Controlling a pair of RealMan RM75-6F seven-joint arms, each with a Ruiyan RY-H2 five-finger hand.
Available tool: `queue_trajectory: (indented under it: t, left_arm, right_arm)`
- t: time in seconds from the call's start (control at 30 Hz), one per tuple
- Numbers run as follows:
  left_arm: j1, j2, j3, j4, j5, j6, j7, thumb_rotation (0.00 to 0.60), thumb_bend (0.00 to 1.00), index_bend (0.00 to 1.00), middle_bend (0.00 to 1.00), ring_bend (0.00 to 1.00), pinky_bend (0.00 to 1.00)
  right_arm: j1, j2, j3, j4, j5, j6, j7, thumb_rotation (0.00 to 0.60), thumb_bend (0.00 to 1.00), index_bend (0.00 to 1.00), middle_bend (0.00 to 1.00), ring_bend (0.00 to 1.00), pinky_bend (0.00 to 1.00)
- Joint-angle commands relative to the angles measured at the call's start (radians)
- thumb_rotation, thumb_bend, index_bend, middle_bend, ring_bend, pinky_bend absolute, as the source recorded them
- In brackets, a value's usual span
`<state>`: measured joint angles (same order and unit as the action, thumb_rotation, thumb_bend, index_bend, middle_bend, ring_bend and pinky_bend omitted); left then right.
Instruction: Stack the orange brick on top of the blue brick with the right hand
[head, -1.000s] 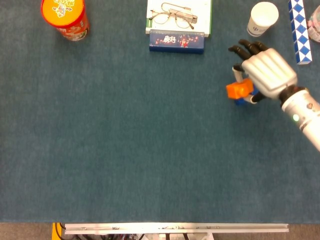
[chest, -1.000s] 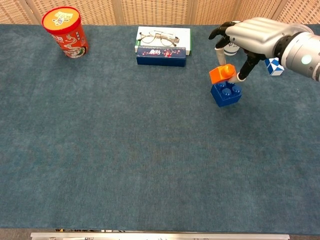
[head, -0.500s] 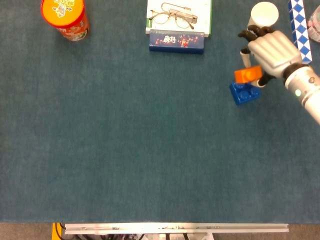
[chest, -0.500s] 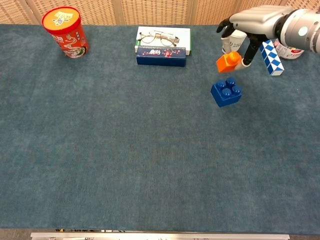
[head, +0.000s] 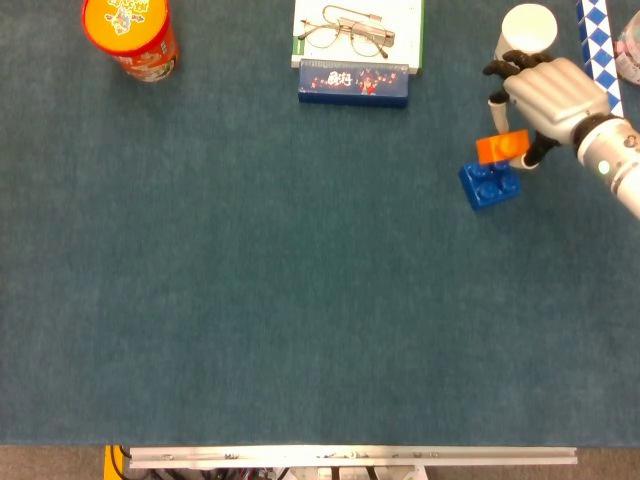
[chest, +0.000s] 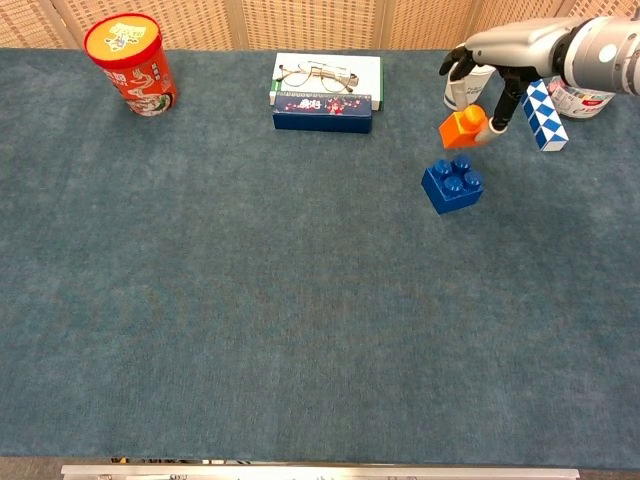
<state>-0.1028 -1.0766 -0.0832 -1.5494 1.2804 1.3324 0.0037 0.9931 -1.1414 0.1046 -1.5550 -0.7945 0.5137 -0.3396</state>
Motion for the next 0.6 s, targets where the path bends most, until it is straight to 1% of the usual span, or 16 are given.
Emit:
queue_trajectory:
  t: [0.03, 0.37, 0.6]
  left_arm:
    - [-0.001, -0.001, 0.000, 0.002, -0.002, -0.002, 0.000, 0.600, 0.00, 0.46, 0.47, 0.38, 0.52]
    - [-0.003, -0.004, -0.002, 0.007, -0.011, -0.010, 0.001, 0.600, 0.00, 0.46, 0.46, 0.38, 0.52]
    - [-0.004, -0.005, -0.004, 0.013, -0.019, -0.017, -0.003, 0.600, 0.00, 0.46, 0.46, 0.38, 0.52]
  right_arm:
    - [-0.001, -0.011, -0.002, 0.027, -0.030, -0.021, 0.035, 0.600, 0.20, 0.60, 0.14, 0.02, 0.14]
    - [0.006, -0.046, -0.013, 0.104, -0.099, -0.078, 0.124, 0.600, 0.20, 0.60, 0.14, 0.02, 0.14]
    - [0.022, -0.062, -0.024, 0.140, -0.117, -0.101, 0.157, 0.600, 0.20, 0.60, 0.15, 0.02, 0.14]
